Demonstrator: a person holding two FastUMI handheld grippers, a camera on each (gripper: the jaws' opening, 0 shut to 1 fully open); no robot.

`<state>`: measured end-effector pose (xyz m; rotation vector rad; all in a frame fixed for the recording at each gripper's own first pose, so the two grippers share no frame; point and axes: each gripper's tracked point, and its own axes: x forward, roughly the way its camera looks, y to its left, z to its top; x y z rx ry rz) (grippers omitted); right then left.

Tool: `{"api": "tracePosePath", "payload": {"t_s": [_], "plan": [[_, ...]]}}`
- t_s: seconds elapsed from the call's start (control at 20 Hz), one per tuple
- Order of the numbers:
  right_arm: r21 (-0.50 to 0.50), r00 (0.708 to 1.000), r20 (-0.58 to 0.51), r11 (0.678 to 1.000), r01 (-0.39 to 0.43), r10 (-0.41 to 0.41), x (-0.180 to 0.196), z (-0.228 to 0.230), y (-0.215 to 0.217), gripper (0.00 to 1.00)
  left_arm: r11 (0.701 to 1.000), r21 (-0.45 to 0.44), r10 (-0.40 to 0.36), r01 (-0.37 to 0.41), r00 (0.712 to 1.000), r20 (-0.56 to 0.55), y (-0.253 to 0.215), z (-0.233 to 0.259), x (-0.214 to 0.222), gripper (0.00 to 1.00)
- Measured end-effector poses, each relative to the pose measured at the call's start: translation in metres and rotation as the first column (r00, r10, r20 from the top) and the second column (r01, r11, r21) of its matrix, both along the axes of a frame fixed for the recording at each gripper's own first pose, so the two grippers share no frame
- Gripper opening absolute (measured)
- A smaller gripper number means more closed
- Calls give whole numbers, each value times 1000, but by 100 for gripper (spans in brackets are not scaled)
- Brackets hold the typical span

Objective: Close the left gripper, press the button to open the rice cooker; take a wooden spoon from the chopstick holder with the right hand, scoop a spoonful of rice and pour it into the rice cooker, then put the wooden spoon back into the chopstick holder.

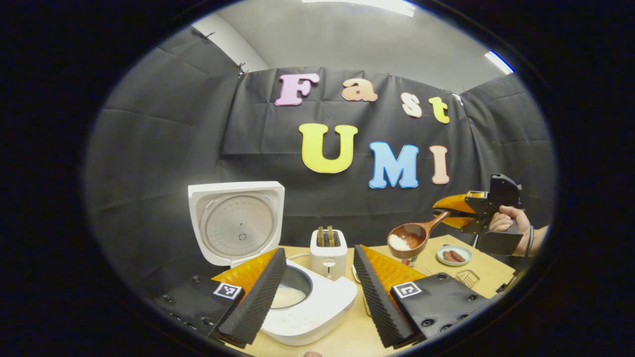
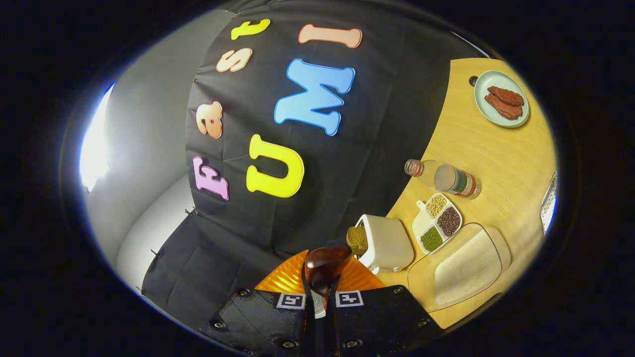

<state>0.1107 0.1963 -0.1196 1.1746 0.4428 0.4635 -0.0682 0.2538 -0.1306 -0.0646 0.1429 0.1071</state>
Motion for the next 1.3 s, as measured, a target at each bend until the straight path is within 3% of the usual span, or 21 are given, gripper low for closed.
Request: {"api": "tracePosePath", "payload": {"t_s": [0.4,0.75,1.05,1.3], "plan": [[17,994,27,995,-102,102,7,16,63,7,999,17,35,-35,999,-15,29,-13,-14,95],[-25,978,37,979,-203,204,14,7,126,8,998,34,58,-57,998,-29,46,-18,-22,95],[-122,960,60,957,-265,273,23,1,162,7,998,24,57,-56,998,-29,47,-24,-27,95],[-267,936,92,914,-306,341,25,-11,200,8,999,5,48,-48,998,-50,51,-40,-31,95]]}}
